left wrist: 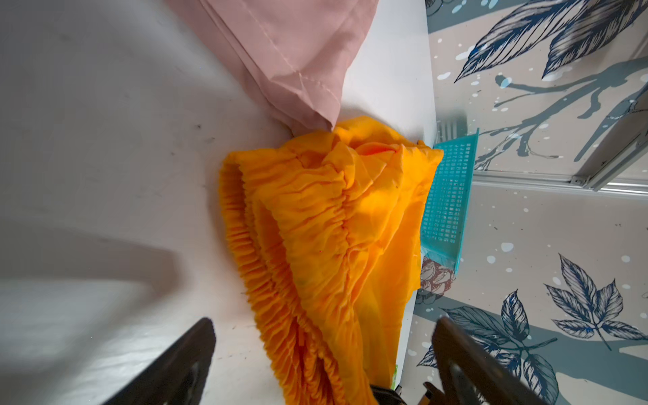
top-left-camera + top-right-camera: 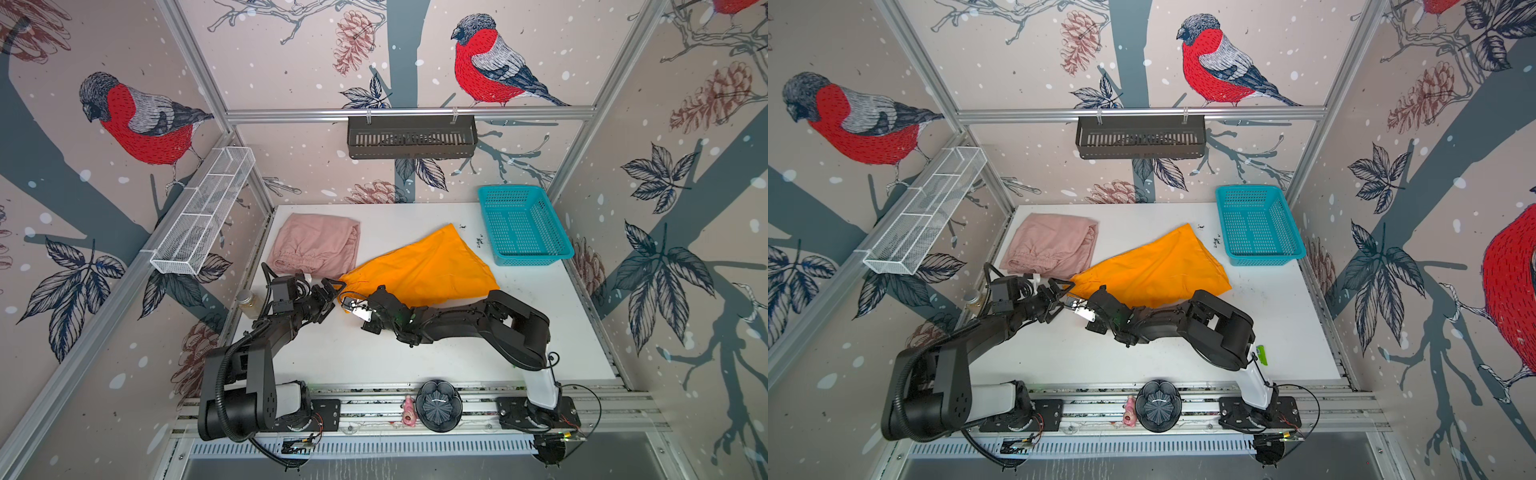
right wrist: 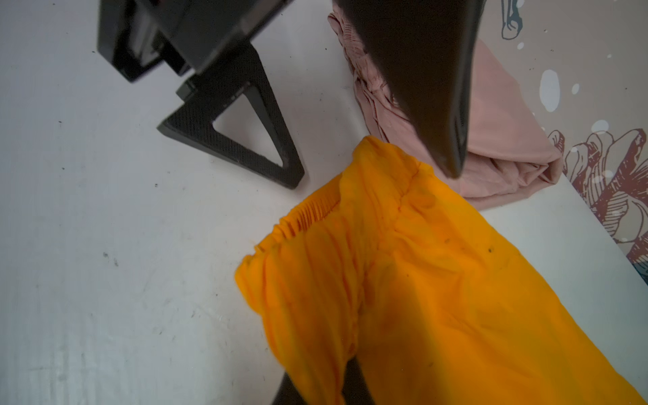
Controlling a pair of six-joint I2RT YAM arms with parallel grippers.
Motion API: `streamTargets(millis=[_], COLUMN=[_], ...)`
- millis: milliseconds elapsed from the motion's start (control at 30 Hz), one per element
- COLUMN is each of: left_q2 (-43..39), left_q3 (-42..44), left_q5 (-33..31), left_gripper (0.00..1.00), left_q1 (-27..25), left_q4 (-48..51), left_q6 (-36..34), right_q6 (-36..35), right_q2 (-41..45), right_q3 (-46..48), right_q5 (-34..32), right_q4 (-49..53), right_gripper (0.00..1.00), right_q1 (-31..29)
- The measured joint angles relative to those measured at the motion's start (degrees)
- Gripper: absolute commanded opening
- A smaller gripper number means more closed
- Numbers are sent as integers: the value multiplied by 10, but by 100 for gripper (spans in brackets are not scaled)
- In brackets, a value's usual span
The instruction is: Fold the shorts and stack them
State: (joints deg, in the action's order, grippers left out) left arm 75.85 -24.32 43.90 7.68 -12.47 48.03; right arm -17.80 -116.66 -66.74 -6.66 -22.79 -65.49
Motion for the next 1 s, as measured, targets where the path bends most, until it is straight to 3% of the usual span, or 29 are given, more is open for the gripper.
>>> streamTargets(millis=[300, 400, 467, 500, 567, 633, 733, 800, 933, 1000], left_q2=[15, 26, 34, 36, 36, 31, 17, 3, -18, -21], left_q3=[16, 13, 1, -7, -23, -40, -72, -96, -152, -180], left_q5=[4, 4, 3, -1, -6, -18, -38, -50, -73, -82], left_gripper=[96, 86, 65, 51, 23, 3, 0, 0, 0, 0], left_q1=[-8, -14, -27, -35, -49, -58, -60, -61, -61, -60], left_q4=[-19, -28, -24, -19, -3, 31, 106, 163, 286, 337], left_q6=[-1, -1, -6, -12, -28, -50, -91, -115, -170, -192], right_q6=[0, -2, -2, -2, -2, -2, 13, 24, 60, 76], right_q2=[0, -3, -6, -8, -13, -15, -7, 18, 127, 177], right_q3=[-5, -16, -24, -28, -35, -39, -43, -34, 30, 61], right_q5=[-7, -7, -7, -9, -10, -9, 16, 36, 57, 75], right_q4=[-4, -3, -3, 1, 8, 22, 39, 53, 67, 73], right_gripper=[1, 1, 2, 6, 30, 58, 80, 84, 78, 67], right_q1=[-9, -18, -24, -28, -32, -36, -36, -31, 2, 30])
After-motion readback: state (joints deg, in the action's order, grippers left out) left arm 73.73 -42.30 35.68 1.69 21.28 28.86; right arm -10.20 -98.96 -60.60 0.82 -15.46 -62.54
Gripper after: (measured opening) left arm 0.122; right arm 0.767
